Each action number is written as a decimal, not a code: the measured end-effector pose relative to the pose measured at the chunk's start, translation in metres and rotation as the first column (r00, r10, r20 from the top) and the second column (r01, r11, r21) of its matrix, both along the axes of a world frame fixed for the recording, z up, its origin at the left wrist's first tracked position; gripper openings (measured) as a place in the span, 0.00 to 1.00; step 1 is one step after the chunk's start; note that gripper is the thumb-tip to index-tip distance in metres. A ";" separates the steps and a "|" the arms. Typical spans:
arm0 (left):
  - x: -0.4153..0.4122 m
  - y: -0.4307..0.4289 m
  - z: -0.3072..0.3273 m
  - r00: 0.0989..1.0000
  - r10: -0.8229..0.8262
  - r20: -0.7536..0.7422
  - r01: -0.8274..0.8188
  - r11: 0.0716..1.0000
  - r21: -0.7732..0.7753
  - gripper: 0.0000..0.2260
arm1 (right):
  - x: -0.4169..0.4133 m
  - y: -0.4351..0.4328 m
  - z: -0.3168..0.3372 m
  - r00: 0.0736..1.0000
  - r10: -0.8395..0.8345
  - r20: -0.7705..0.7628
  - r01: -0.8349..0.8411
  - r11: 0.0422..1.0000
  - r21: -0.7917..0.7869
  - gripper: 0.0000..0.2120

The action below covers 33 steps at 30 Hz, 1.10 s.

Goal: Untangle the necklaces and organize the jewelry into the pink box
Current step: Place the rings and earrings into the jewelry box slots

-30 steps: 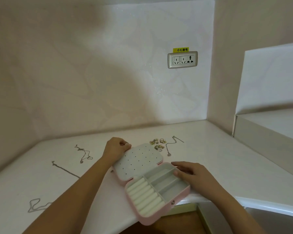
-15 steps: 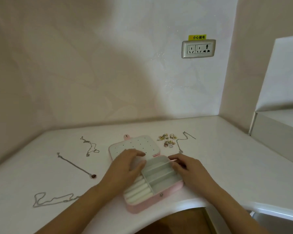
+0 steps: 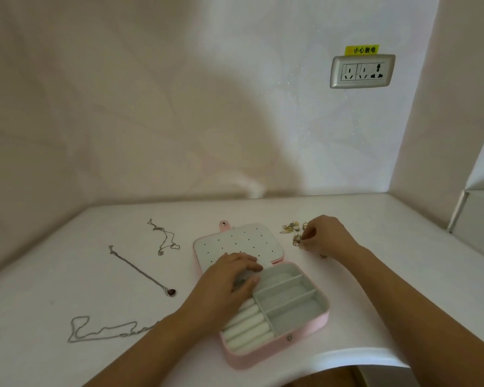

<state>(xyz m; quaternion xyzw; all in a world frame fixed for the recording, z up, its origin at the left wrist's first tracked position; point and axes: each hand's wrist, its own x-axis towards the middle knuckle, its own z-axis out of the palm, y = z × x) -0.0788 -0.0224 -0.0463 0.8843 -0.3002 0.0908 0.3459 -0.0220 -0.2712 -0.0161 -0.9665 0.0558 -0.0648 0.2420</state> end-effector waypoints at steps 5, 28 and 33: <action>0.006 0.002 0.000 1.000 0.000 0.028 0.000 1.000 -0.015 0.11 | 0.017 -0.001 0.012 0.991 0.045 -0.123 -0.049 0.998 -0.027 0.06; 0.006 0.015 0.037 0.925 0.109 -0.365 -0.274 0.855 -0.440 0.07 | -0.031 0.045 0.048 0.835 0.550 -0.027 -0.509 0.789 0.344 0.05; 0.002 0.018 0.042 0.889 0.077 -0.451 -0.258 0.898 -0.356 0.03 | -0.036 0.073 0.026 0.779 0.626 -0.024 -0.580 0.734 0.353 0.03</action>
